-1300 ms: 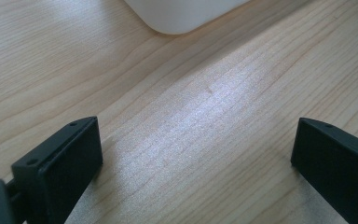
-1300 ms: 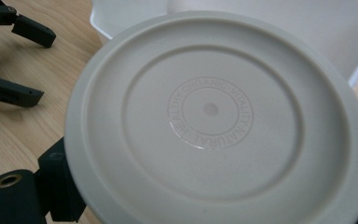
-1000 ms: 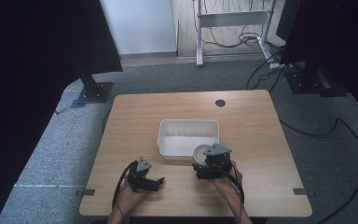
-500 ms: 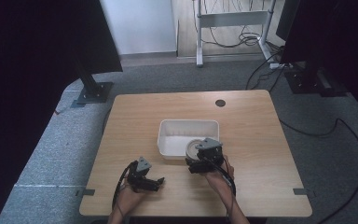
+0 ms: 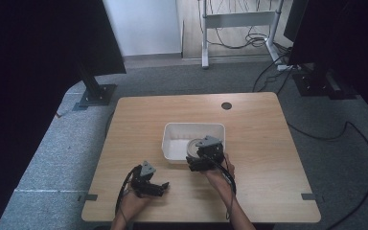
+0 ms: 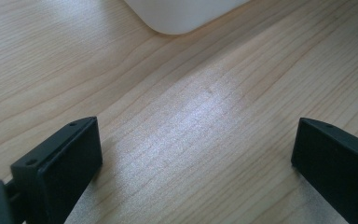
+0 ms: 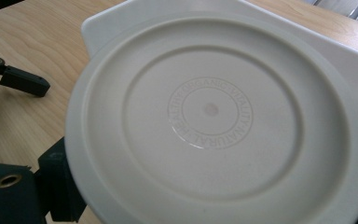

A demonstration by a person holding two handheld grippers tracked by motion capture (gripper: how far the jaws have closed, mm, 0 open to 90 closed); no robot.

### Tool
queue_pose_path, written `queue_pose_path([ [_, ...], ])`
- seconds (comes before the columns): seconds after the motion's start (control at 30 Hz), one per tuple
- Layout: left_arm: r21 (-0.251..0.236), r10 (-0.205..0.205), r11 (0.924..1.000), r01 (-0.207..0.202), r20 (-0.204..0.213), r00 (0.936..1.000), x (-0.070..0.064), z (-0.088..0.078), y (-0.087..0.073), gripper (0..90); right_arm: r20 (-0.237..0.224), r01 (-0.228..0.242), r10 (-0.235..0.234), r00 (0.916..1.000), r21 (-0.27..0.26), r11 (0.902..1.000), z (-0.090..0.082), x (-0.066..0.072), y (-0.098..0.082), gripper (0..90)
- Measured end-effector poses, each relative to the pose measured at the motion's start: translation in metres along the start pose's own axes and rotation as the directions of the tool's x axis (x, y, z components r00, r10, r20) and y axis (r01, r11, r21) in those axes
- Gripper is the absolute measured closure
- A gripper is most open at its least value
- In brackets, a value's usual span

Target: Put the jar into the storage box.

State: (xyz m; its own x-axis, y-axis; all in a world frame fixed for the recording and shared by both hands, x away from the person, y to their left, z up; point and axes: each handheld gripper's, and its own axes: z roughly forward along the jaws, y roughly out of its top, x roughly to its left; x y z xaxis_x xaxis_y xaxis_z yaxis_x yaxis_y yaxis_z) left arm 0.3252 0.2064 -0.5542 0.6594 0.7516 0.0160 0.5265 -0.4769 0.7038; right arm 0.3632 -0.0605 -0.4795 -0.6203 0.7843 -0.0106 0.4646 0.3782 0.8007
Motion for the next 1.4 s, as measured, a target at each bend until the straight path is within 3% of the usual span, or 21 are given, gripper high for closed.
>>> queue_pose_path([
  [0.63,-0.001,-0.002,1.0000,0.002,0.001,1.0000,0.000,0.000,0.000,1.3,0.007,0.002,-0.002,1.0000,-0.001,1.0000,0.021,-0.003,0.014,8.9],
  [0.83,0.001,0.001,1.0000,-0.001,0.000,1.0000,0.000,0.000,0.000,1.3,0.012,-0.014,0.014,0.9998,0.001,0.9999,0.027,-0.005,0.014,8.9],
  [1.4,0.001,0.001,1.0000,-0.001,0.001,1.0000,0.000,0.000,0.000,1.3,0.044,-0.007,0.005,0.9990,0.038,0.9993,0.057,-0.005,0.006,9.0],
])
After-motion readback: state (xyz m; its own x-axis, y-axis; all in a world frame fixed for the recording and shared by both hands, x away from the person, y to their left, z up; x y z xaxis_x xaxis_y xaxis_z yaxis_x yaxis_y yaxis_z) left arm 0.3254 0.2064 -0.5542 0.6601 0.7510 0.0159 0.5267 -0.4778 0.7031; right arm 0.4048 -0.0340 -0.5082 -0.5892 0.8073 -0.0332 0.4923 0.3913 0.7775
